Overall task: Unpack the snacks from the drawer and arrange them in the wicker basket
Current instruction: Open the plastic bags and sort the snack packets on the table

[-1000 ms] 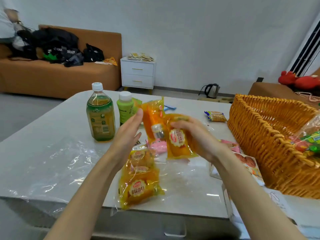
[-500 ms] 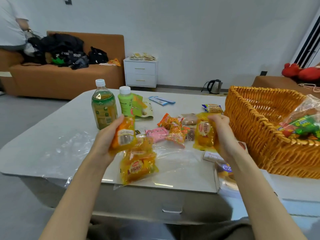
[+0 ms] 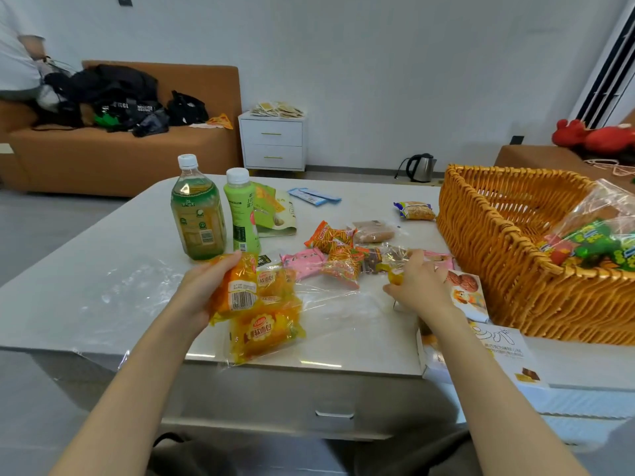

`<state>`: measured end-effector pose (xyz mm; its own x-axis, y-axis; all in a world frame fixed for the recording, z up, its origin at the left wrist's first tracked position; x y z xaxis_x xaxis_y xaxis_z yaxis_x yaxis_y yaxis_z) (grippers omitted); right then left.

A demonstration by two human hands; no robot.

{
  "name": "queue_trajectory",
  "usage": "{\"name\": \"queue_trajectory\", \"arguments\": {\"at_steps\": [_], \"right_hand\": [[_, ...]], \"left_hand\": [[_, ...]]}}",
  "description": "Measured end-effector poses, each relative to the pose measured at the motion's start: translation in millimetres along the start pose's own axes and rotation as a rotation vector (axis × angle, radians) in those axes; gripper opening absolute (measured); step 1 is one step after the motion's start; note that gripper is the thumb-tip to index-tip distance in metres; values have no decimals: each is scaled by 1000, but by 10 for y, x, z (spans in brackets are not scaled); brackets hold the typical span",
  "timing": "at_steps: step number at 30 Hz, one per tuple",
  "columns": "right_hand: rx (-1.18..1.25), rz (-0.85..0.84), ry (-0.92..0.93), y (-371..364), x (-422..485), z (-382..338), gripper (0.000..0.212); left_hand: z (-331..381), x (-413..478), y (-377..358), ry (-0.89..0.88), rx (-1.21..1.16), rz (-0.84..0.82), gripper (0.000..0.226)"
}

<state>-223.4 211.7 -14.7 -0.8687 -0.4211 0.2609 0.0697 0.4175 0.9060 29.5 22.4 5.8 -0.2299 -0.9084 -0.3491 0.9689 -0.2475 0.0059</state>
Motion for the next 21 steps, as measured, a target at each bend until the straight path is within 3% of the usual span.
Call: {"name": "queue_trajectory", "arguments": {"at_steps": [2,5,7,9,12,17,21], "right_hand": [[160,78,-6,25,40,4,60],[653,172,-21,201,56,-95,44],[806,91,-36,296,30,-184,48],[792,-114,-59,287,-6,-263,50],[568,-383,-88,205,-46,-287,34],[243,-452,178,200,-78,-379,43],[378,-478,239,166,-52,-505,45]], "left_hand": [[-5,-16,-37,-5,17,-7,15],[11,-7,-36,-7,26,-3,15],[8,10,-23,5,27,-6,16],[-9,15,-32,20,46,-13,23],[-47,8,-71,36,59,-16,26],[-69,27,-86,43,54,-13,19],[-68,30,-117,50,51,-13,21]]}}
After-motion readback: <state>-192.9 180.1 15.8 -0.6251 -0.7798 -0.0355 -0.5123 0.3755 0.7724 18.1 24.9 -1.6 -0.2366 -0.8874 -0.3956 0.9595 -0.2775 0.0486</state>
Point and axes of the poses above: each hand's wrist, its own x-axis towards the middle knuckle, its own y-axis out of the back of the hand, z = x × y, the point moved 4 cm from there along x, towards the middle knuckle, and after that the axes turned 14 degrees about z, right-handed, at the moved point
